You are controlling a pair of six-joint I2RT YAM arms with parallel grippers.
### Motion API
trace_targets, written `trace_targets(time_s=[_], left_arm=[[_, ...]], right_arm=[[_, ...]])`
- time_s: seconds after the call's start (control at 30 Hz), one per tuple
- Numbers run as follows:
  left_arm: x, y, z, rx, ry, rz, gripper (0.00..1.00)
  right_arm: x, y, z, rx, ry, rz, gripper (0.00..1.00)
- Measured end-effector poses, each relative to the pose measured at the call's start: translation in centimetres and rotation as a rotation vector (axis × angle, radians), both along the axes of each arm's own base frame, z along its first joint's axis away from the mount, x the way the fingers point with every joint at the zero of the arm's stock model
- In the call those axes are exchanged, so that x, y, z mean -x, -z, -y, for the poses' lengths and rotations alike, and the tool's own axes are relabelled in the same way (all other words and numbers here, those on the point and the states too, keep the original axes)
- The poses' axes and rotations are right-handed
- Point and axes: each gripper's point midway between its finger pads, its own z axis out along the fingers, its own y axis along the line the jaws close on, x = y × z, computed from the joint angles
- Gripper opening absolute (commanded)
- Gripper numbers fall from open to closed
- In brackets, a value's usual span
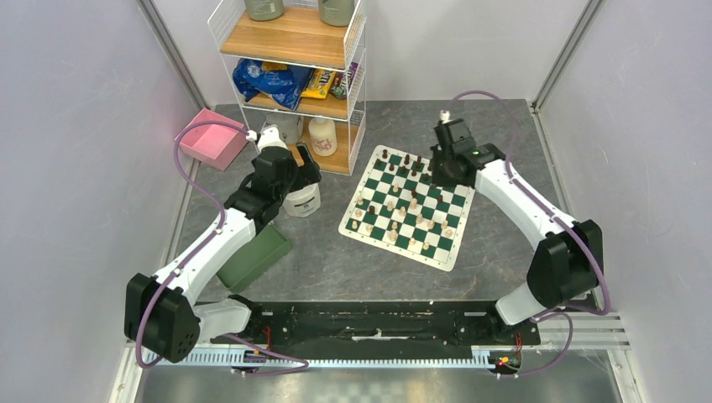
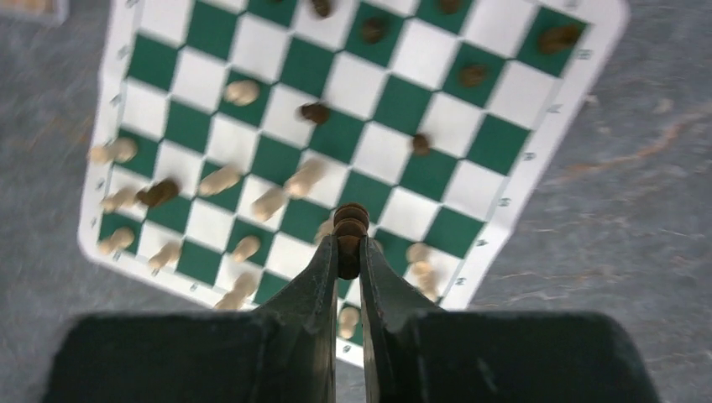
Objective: Set up the chess pieces on the board
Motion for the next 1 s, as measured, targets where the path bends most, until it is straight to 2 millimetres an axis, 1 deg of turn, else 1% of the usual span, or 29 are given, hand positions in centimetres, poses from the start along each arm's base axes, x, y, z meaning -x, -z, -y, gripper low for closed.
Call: trace_targets(time_s=[0.1, 0.17, 0.23, 0.37, 0.47, 0.6, 0.73, 0.9, 1.0], left_arm=[[0.0, 0.0, -0.1, 0.002, -0.001, 0.001, 0.98], [0.0, -0.1, -0.1, 0.003, -0.002, 0.002, 0.98], [0.0, -0.2, -0.2, 0.005, -0.002, 0.003, 0.98], [0.0, -0.5, -0.4, 0.008, -0.006, 0.011, 0.98], [0.0, -0.8, -0.5, 0.012, -0.009, 0.019, 0.98], [0.0, -1.4, -0.9, 0.018, -0.018, 0.034, 0.98], [0.1, -1.6, -1.1, 0.022, -0.023, 0.041, 0.98], [0.1, -1.6, -0.9, 0.029, -0.01, 0.039, 0.98], [0.2, -1.6, -1.0, 0.029, -0.01, 0.038, 0.98]], right_arm=[[-1.5, 0.3, 3.7, 0.008, 0.107, -0.012, 0.13], [-2.7, 0.6, 5.8, 0.013, 0.169, -0.021, 0.12], [-4.0, 1.1, 7.3, 0.016, 0.214, -0.03, 0.12], [-5.8, 2.8, 9.3, 0.02, 0.269, -0.065, 0.12], [-6.7, 4.2, 9.9, 0.016, 0.286, -0.094, 0.12], [-7.6, 5.6, 10.2, 0.012, 0.293, -0.117, 0.12], [-8.5, 6.5, 10.1, 0.0, 0.29, -0.121, 0.12], [-9.7, 7.3, 9.9, -0.018, 0.289, -0.117, 0.12], [-10.0, 8.1, 10.0, -0.024, 0.296, -0.123, 0.12]])
